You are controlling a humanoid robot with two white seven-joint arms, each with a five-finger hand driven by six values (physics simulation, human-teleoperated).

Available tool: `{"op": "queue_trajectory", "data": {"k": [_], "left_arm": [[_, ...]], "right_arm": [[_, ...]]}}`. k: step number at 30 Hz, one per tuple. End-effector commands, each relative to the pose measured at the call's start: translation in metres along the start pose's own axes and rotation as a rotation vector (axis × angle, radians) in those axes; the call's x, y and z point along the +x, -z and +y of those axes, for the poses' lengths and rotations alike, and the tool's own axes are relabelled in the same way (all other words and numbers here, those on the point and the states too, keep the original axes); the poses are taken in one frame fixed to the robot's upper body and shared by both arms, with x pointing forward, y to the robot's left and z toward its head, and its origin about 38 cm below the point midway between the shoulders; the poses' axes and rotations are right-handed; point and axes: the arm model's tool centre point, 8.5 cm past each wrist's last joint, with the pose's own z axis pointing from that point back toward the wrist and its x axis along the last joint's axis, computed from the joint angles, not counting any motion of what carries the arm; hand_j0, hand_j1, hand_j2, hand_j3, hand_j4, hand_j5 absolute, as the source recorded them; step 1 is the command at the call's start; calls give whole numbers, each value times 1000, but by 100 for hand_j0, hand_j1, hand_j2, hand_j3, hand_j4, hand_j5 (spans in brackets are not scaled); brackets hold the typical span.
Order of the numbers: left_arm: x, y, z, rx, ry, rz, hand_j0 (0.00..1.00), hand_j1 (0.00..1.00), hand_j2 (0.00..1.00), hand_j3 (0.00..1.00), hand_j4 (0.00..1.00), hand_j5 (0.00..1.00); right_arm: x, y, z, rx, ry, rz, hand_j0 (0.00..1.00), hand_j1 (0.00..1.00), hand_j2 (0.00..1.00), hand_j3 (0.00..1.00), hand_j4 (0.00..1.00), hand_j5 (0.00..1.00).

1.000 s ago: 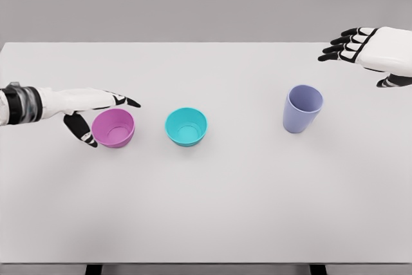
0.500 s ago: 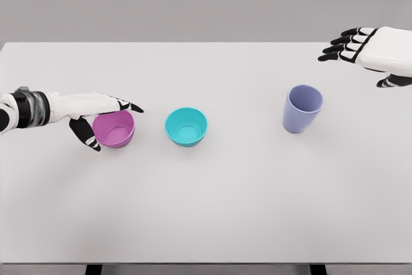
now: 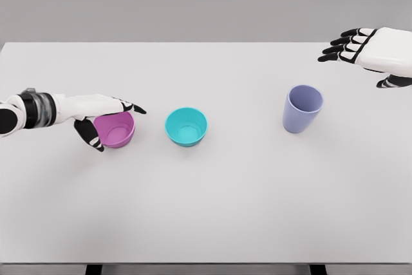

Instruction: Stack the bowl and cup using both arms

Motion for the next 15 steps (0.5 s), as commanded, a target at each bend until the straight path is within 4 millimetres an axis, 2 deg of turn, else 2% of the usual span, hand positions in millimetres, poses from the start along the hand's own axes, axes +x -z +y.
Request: {"op": "queue_trajectory", "data": {"k": [1, 7, 13, 15], "left_arm": [[1, 3, 0, 1, 4, -2, 100, 100, 100, 100, 100, 100], [0, 5, -5, -9, 6, 3, 98, 98, 98, 98, 98, 98], [0, 4, -5, -7, 7, 4, 83, 83, 83, 83, 83, 83], [0, 4, -5, -7, 7, 4, 81, 81, 81, 81, 81, 81]], "right_arm": [[0, 0, 0, -2, 4, 1, 100, 100, 100, 100, 100, 100], [0, 0, 0, -2, 4, 1, 100, 100, 100, 100, 100, 100], [0, 0, 0, -2, 4, 1, 100, 100, 100, 100, 100, 100], [0, 0, 0, -2, 4, 1, 100, 100, 100, 100, 100, 100]]}}
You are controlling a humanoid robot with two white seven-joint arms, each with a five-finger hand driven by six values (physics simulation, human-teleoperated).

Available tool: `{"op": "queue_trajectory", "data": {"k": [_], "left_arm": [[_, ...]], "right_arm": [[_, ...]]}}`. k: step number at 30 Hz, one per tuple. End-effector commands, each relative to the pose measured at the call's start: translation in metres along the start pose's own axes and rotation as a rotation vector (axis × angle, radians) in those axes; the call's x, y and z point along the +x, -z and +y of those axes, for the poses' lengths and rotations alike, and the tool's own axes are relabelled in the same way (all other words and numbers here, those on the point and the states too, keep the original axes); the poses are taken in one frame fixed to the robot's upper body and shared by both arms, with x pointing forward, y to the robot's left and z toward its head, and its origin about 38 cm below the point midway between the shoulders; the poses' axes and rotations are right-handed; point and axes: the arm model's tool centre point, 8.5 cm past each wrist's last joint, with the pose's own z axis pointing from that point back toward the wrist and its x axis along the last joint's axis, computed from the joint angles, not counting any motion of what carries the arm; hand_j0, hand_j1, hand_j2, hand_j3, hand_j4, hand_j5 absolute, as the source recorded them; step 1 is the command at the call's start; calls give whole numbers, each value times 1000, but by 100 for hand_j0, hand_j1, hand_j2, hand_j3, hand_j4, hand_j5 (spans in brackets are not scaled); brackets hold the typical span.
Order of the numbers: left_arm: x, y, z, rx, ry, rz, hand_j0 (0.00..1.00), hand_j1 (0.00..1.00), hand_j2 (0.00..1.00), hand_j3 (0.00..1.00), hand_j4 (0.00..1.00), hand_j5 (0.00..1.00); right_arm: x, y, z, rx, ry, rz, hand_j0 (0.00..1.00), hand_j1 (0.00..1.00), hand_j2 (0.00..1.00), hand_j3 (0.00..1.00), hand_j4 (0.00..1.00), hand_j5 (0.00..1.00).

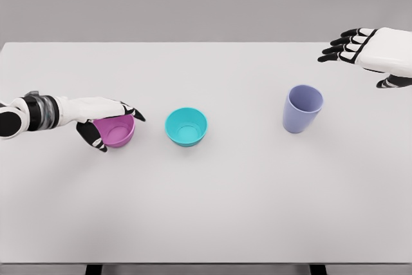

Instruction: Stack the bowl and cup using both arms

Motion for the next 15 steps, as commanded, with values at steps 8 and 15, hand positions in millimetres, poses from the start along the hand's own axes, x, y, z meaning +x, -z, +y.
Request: {"op": "queue_trajectory", "data": {"k": [8, 15], "left_arm": [[2, -2, 3, 7, 4, -6, 72, 72, 72, 72, 72, 72], [8, -8, 10, 23, 24, -16, 69, 69, 69, 69, 69, 69]], "right_arm": [[0, 0, 0, -2, 4, 1, 100, 100, 100, 100, 100, 100], [0, 0, 0, -2, 4, 1, 100, 100, 100, 100, 100, 100]]}}
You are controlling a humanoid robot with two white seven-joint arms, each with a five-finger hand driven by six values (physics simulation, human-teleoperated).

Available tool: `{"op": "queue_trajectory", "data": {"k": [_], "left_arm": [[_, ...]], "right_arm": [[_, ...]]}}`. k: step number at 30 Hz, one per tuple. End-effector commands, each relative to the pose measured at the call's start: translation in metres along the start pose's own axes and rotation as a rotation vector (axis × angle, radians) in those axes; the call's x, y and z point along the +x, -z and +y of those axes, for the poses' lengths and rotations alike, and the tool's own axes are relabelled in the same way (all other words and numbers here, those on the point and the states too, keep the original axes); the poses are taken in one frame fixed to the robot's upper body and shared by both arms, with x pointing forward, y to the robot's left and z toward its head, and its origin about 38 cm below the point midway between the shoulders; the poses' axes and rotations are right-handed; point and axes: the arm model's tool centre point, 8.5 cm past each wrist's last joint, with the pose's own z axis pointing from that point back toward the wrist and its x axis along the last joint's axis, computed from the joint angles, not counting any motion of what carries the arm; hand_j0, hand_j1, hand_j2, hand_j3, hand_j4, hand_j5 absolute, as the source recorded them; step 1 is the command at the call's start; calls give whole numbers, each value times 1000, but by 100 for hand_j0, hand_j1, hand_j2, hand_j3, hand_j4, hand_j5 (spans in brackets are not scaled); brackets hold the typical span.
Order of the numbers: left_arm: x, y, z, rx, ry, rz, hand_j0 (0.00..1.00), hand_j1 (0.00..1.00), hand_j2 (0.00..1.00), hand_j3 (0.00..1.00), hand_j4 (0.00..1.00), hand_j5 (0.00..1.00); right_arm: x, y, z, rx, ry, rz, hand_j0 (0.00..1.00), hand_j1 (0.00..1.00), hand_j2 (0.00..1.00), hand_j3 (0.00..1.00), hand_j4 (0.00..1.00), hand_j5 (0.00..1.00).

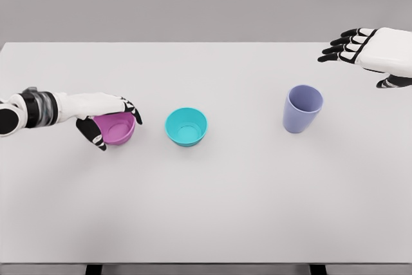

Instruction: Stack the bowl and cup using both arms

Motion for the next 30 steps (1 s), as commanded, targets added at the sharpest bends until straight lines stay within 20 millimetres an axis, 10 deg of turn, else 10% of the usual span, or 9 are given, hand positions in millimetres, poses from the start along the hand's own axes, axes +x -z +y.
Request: {"op": "queue_trajectory", "data": {"k": [1, 30], "left_arm": [[2, -1, 1, 3, 4, -6, 69, 69, 69, 69, 69, 69], [48, -16, 39, 76, 188, -165, 67, 67, 67, 67, 67, 67]], "right_arm": [[0, 0, 0, -2, 4, 1, 100, 100, 100, 100, 100, 100], [0, 0, 0, -2, 4, 1, 100, 100, 100, 100, 100, 100]]}}
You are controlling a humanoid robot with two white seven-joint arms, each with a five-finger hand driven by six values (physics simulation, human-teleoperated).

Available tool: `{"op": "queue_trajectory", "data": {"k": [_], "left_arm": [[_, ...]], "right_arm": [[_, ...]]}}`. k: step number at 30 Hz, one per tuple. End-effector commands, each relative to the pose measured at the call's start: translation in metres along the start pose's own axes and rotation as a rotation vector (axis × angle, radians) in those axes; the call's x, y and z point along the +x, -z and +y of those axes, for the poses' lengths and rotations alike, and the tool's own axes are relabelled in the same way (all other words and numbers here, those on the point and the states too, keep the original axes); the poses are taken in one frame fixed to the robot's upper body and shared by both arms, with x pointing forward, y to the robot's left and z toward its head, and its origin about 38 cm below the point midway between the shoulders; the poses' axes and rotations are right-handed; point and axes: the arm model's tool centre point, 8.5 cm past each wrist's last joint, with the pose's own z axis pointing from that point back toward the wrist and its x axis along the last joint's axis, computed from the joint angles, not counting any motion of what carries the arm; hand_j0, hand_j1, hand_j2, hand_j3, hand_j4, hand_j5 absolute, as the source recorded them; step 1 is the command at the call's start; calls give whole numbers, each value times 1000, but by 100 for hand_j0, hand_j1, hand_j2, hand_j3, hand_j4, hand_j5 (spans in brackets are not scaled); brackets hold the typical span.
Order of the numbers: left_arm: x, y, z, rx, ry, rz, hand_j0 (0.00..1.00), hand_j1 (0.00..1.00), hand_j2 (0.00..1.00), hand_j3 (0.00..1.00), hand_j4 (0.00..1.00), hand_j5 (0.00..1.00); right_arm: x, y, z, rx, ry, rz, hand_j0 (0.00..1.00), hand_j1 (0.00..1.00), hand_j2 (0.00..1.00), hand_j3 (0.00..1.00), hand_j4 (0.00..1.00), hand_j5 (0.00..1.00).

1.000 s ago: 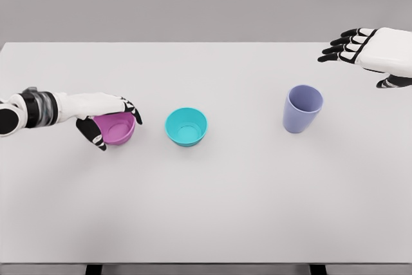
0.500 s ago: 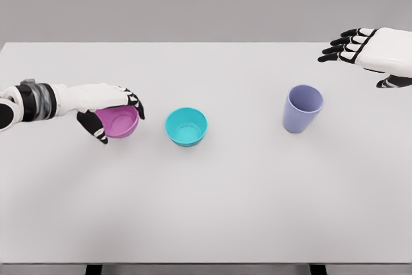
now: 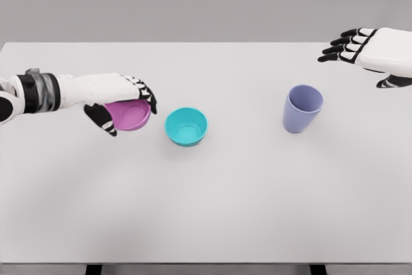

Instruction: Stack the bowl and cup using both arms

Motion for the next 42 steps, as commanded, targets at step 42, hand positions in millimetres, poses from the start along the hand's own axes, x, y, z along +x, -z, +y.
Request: {"op": "queue_trajectory", "data": {"k": [42], "left_arm": [[63, 66, 15, 43, 139, -198, 68, 68, 68, 68, 68, 68]], "right_arm": [[0, 0, 0, -2, 4, 1, 100, 100, 100, 100, 100, 100]]}}
